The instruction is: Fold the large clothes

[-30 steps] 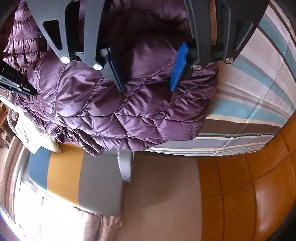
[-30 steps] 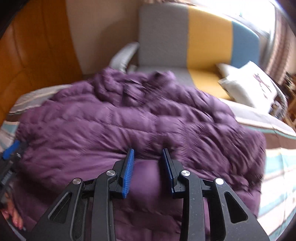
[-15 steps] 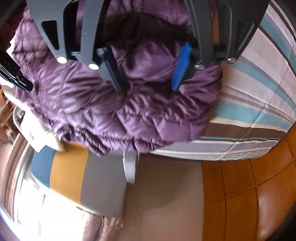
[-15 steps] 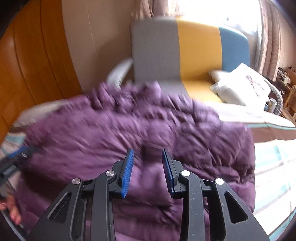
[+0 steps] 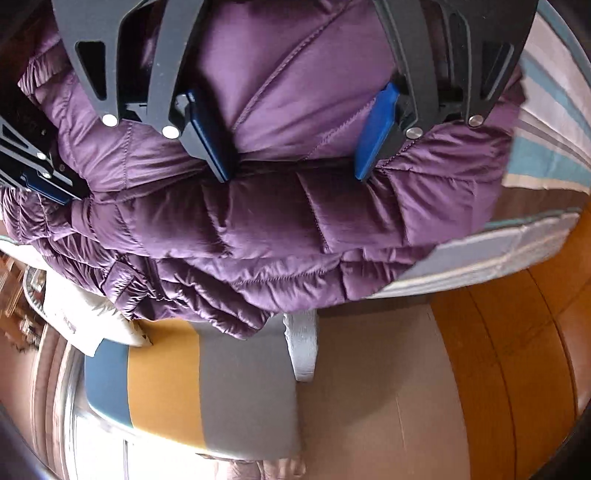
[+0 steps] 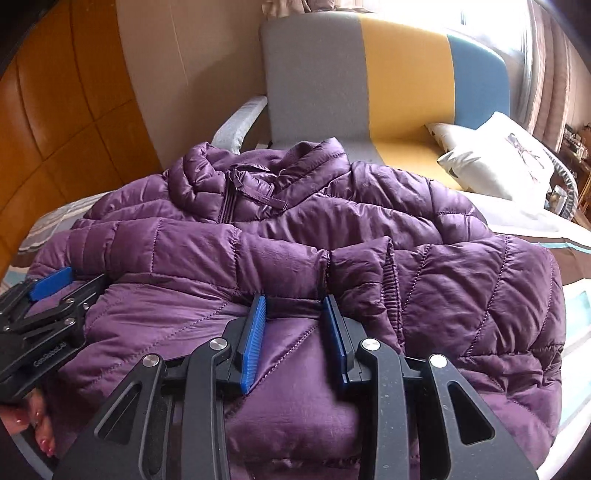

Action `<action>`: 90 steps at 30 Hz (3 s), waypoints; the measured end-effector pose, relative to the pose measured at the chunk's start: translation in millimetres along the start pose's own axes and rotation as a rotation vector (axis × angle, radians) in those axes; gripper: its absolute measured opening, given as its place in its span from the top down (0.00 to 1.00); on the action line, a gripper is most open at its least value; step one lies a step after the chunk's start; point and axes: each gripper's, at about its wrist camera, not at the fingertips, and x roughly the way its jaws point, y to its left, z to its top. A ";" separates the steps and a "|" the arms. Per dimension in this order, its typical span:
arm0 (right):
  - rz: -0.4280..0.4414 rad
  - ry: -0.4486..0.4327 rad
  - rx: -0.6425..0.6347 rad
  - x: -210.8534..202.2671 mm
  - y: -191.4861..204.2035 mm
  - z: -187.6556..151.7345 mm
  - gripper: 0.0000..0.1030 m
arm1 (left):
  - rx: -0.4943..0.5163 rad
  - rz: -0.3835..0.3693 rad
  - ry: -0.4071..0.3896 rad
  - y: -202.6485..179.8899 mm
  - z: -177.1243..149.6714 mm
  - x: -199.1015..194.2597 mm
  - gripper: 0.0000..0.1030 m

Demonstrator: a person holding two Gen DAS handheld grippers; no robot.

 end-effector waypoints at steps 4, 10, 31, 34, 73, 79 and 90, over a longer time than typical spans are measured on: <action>-0.031 -0.015 -0.023 0.0 6.2 -3.1 0.69 | -0.001 0.000 -0.004 0.3 -1.4 1.0 0.32; -0.040 -0.023 -0.029 -3.6 9.7 -4.2 0.69 | -0.035 0.024 -0.031 8.3 -9.7 -22.9 0.32; -0.046 -0.008 -0.046 -19.9 10.5 2.2 0.61 | -0.170 0.151 0.029 67.9 -34.5 -45.9 0.03; -0.036 -0.037 -0.030 -42.1 8.2 0.4 0.47 | -0.173 0.121 0.011 76.5 -51.7 -72.9 0.02; 0.003 0.077 0.056 -245.9 -95.6 -223.7 0.47 | -0.105 -0.103 0.067 110.1 -232.2 -205.9 0.32; 0.049 0.141 0.103 -256.0 -112.4 -255.5 0.47 | -0.072 -0.130 0.082 108.7 -242.5 -213.9 0.37; 0.198 0.172 0.136 -256.9 -106.5 -289.6 0.72 | -0.022 -0.192 0.099 101.5 -258.3 -226.8 0.50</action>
